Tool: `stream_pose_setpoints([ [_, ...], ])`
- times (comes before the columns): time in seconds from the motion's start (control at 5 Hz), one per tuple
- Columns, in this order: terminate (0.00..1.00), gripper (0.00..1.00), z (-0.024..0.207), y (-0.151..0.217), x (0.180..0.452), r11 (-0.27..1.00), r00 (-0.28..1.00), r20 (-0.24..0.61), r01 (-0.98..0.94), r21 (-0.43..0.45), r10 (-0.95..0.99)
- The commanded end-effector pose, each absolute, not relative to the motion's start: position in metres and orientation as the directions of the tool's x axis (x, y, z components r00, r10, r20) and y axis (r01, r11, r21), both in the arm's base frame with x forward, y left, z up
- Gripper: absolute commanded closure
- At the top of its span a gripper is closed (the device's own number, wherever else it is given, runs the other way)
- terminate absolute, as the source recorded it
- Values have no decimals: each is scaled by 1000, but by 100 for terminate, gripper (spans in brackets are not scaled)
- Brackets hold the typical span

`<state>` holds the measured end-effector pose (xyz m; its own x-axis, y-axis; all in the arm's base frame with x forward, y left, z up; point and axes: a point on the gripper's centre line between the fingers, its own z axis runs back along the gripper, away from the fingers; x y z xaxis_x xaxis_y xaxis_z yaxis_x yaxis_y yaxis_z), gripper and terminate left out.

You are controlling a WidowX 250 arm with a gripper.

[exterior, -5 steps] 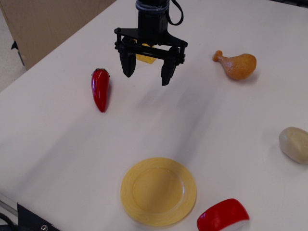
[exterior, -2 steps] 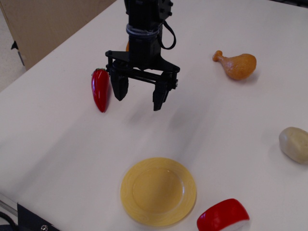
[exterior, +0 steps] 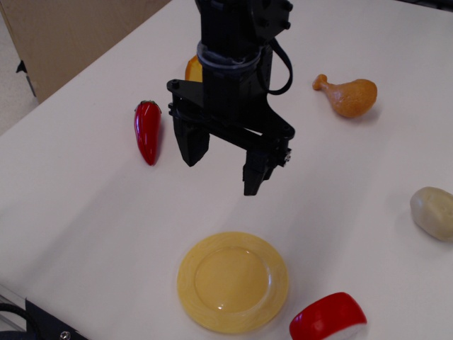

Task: Put sushi on plate

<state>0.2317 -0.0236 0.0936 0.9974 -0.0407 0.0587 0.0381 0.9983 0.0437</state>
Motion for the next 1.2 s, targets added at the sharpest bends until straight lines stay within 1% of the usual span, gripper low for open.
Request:
stream_pose_setpoints([
  [0.0,0,0,89,-72,216,949,945,87,315,10,-315],
  [0.2,0,0,78,-87,205,928,926,60,373,-4,-372],
  [0.4,0,0,62,-92,188,915,915,30,402,-28,-401],
  [0.6,0,0,55,-100,177,886,888,37,459,-59,-458],
  [0.8,0,0,49,-111,168,866,869,35,496,-64,-494],
  [1.0,0,0,29,-116,160,841,843,14,537,-71,-537],
])
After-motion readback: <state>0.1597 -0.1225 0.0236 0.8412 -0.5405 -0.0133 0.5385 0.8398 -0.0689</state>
